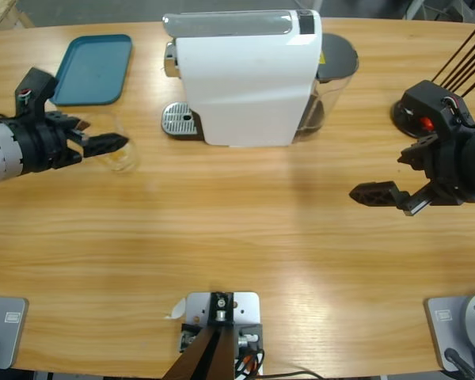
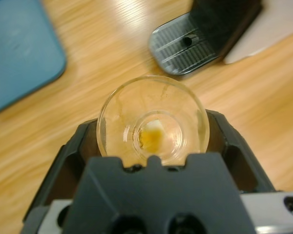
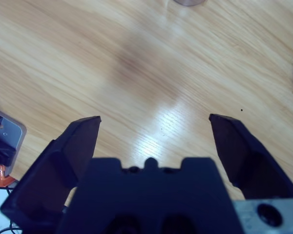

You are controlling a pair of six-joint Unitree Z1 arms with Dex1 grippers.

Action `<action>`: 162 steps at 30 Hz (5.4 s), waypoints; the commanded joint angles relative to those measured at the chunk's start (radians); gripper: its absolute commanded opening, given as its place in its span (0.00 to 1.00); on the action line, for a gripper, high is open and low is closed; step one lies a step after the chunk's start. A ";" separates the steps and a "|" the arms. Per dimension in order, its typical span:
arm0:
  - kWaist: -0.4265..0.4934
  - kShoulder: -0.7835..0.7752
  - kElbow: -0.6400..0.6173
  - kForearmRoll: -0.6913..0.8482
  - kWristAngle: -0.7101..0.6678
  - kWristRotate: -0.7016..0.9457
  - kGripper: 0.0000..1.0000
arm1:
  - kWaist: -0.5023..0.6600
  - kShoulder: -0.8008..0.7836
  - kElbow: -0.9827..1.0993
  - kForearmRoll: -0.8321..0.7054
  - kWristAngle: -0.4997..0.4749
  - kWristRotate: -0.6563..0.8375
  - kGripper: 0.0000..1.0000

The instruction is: Pour coffee

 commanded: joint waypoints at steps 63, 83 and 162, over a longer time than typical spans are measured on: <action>0.147 0.322 -0.174 -0.172 -0.275 0.348 1.00 | -0.011 0.051 0.029 -0.018 0.031 0.015 1.00; 0.147 -0.442 -0.256 0.711 -0.275 0.260 1.00 | -0.011 0.133 -0.009 0.025 -0.034 -0.017 0.99; 0.147 -0.328 -0.160 0.633 -0.111 0.259 0.95 | -0.193 0.524 -0.937 0.289 0.077 -0.390 0.00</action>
